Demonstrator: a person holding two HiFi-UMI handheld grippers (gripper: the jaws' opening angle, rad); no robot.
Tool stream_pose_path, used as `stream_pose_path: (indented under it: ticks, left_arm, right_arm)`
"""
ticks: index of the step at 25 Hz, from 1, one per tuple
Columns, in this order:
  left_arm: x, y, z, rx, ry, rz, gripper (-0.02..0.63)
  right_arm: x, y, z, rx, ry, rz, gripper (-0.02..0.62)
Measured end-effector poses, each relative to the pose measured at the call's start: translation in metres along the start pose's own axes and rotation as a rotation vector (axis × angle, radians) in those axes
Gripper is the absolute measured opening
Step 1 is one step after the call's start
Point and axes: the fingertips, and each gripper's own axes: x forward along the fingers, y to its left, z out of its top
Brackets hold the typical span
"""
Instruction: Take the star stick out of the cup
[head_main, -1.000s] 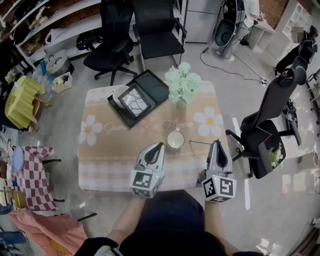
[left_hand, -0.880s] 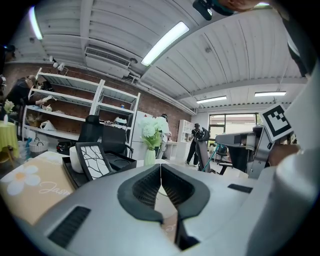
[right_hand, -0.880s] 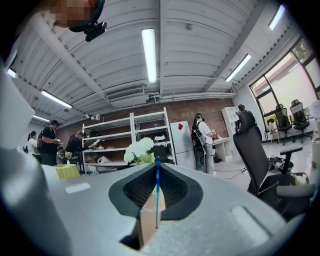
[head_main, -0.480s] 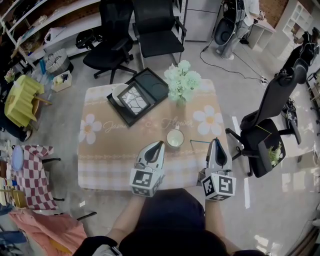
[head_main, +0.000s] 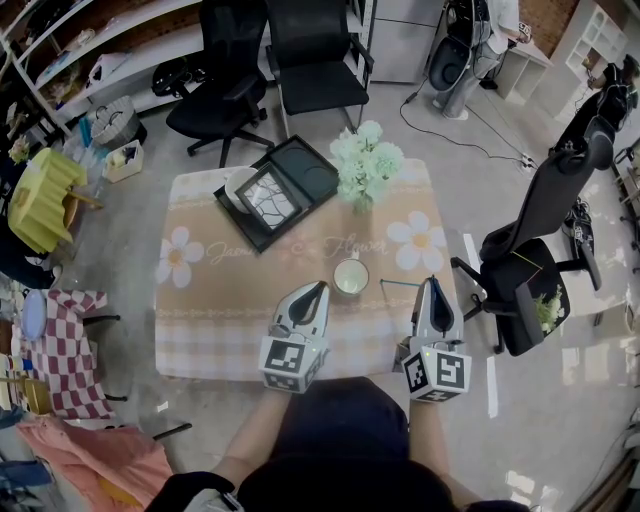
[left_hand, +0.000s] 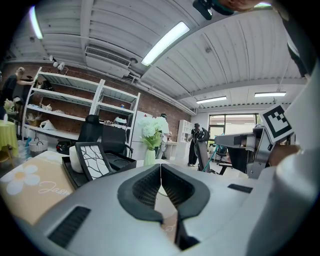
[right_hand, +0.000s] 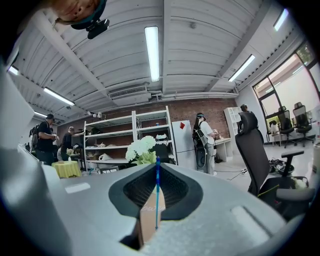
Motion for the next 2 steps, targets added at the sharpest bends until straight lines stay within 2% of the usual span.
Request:
stream_pose_path:
  ticks: [2]
  left_arm:
    - [-0.0002,0.0013,-0.0025,-0.001,0.003,0.002,0.011]
  right_arm:
    - [-0.0003,0.0002,-0.0003,0.000,0.000,-0.001,0.014]
